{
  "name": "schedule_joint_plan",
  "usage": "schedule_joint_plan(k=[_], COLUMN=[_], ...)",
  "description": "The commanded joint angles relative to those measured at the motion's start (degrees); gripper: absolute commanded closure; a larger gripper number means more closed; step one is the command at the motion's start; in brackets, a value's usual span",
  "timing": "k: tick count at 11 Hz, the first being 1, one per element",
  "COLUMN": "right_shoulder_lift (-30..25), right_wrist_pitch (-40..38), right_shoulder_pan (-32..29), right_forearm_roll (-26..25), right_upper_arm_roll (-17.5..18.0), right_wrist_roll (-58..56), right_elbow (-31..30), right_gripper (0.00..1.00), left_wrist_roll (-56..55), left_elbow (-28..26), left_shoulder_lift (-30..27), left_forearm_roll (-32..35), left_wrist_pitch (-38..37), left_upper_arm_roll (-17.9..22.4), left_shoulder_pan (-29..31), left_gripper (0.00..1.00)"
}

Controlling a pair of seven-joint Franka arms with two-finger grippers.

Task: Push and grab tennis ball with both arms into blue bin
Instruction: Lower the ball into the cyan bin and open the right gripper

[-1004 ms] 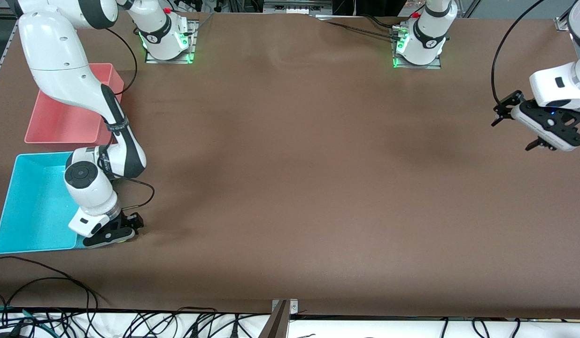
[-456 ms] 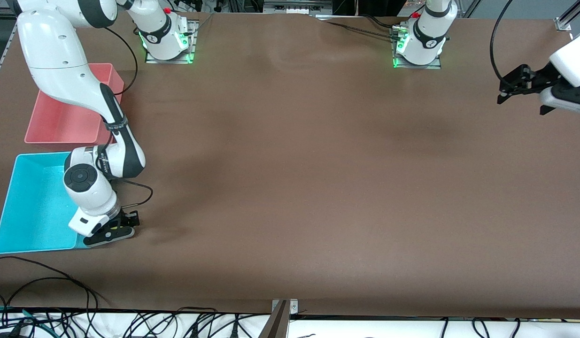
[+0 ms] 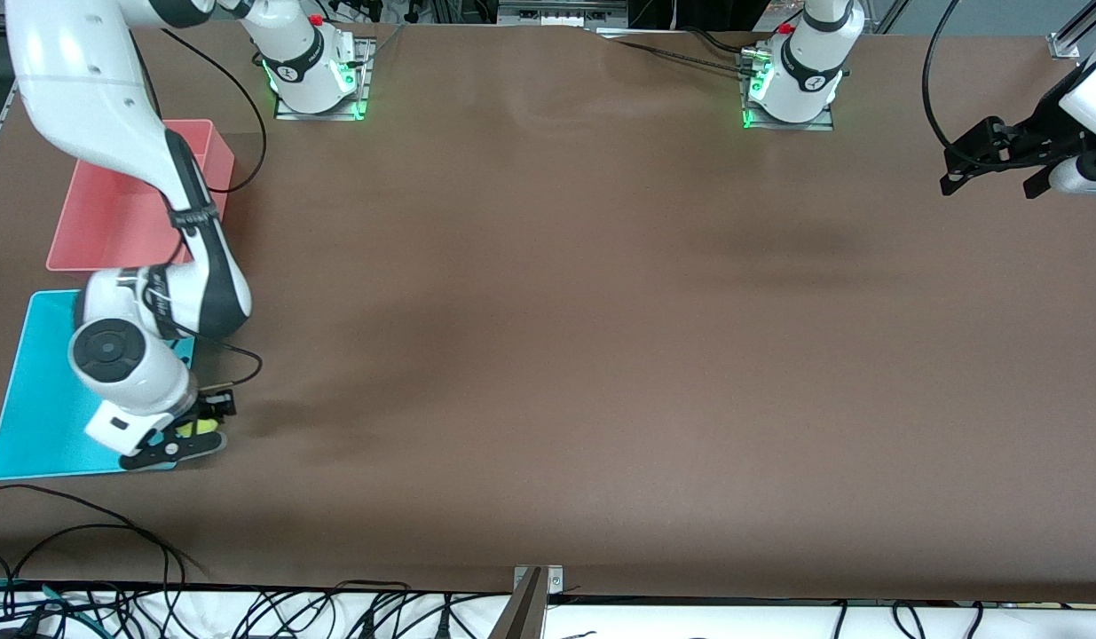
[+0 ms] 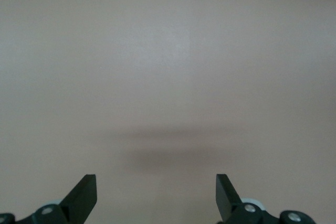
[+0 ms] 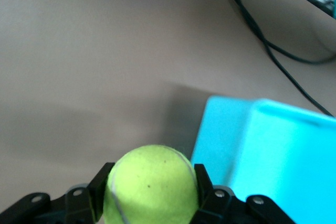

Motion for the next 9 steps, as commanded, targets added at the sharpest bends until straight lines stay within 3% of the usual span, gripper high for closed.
schedule_joint_plan(k=[1,4,9], right_shoulder_lift=[-5.9,-7.8,-3.5], right_wrist_pitch=[-14.1,-24.4,-24.1], right_shoulder_pan=[-1.3,-9.0,-20.1], right_forearm_roll=[4.5,14.0,23.8], right_upper_arm_roll=[0.3,0.3,0.5], right_wrist_roll=[-7.0,-19.7,-37.9], right_elbow=[1.1,1.1,0.5], right_gripper=[0.73,0.73,0.73], left_wrist_roll=[-2.0,-1.9,-1.8], left_elbow=[2.6,2.9,2.9], left_shoulder_lift=[1.7,1.9,1.9], left_forearm_roll=[1.6,1.4,1.4], left_wrist_pitch=[-1.4,-1.4,-1.4], left_upper_arm_roll=[0.7,0.7,0.9], left_shoulder_pan=[-1.5,-1.5,-1.1], left_gripper=[0.00,0.00,0.00])
